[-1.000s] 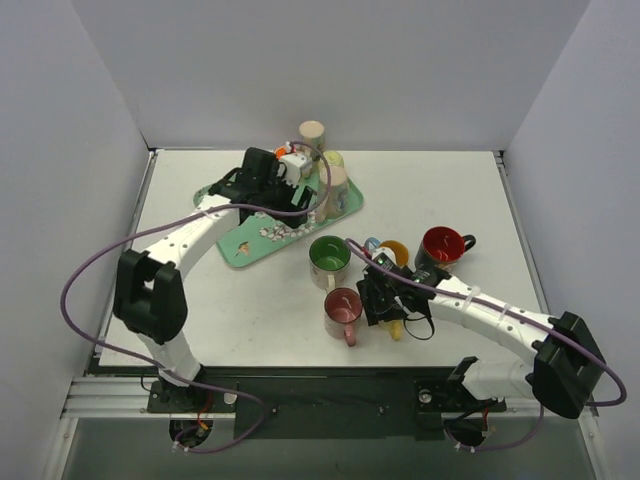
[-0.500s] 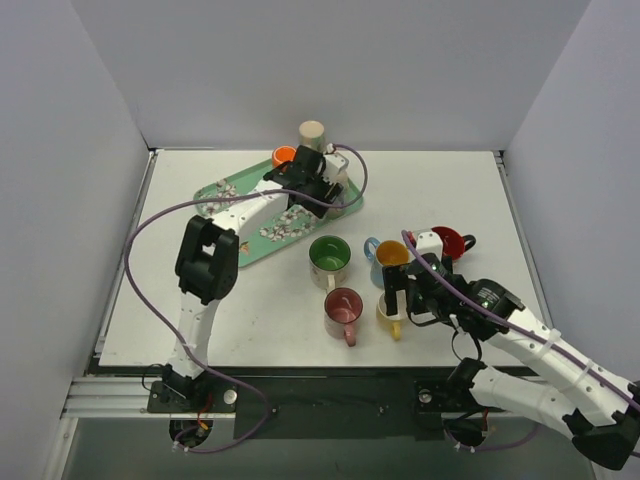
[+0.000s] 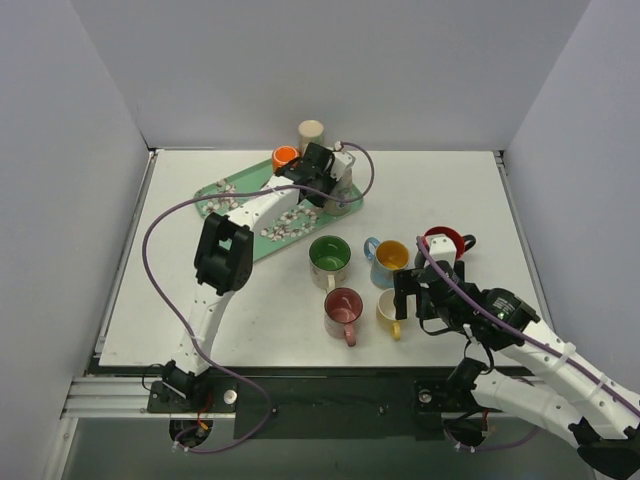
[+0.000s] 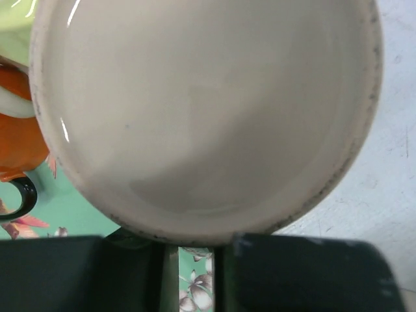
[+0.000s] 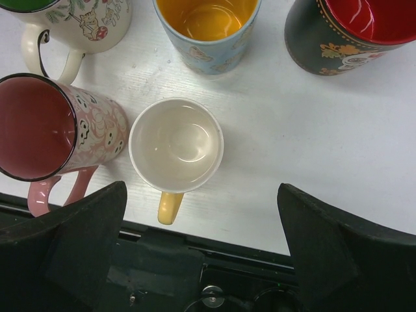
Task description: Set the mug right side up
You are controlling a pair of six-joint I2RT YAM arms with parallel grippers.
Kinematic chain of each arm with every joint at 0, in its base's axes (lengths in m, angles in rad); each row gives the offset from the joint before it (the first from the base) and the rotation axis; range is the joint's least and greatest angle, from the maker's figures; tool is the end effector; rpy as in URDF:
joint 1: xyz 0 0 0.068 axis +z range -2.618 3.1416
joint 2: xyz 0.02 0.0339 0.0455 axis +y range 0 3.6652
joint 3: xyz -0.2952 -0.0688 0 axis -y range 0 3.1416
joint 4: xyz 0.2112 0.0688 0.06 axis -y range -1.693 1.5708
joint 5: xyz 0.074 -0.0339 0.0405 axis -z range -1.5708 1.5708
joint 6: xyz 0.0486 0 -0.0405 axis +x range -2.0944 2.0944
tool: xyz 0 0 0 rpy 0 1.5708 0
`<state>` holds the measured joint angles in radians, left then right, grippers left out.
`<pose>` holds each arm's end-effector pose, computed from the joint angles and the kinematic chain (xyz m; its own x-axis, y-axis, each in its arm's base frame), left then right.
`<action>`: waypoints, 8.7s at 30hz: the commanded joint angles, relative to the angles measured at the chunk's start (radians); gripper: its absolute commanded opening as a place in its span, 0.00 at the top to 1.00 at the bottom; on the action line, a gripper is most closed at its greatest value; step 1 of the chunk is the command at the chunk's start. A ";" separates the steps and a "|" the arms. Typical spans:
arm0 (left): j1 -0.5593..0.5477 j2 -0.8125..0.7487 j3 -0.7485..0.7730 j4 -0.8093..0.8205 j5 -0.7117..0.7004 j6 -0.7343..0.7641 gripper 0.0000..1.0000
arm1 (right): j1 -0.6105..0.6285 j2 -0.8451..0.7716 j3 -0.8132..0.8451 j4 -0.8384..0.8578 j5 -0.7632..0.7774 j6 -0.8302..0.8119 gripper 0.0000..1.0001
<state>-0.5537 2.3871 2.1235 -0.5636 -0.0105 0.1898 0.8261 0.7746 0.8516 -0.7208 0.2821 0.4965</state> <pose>0.4576 -0.2823 0.2283 -0.5168 0.5413 -0.6633 0.6285 0.7659 0.1353 0.0855 0.0728 0.3236 -0.6222 0.0000 -0.7828 -0.2945 0.9265 0.2341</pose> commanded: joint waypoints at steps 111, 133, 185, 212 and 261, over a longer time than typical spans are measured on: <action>0.155 -0.424 -0.134 -0.154 0.173 0.000 0.11 | -0.498 0.160 -0.174 0.256 -0.138 -0.023 0.96; 0.258 0.138 0.302 -0.067 0.034 -0.013 0.26 | -0.484 -0.032 -0.005 0.050 -0.069 -0.030 0.04; 0.121 -0.918 -0.347 -0.096 0.998 -0.541 1.00 | 0.045 0.242 0.172 1.365 -0.238 0.076 0.10; 0.371 -0.967 -0.474 -0.176 0.675 -0.296 0.13 | 0.120 0.388 0.467 0.632 -0.044 -0.275 1.00; 0.675 -0.895 -0.585 -0.035 0.412 -0.136 0.06 | 0.393 1.424 1.087 -0.160 -0.287 -0.385 0.60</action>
<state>0.1226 1.4807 1.5333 -0.6430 0.3923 0.0483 1.2182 2.2196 1.9205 -0.8238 -0.0380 0.0956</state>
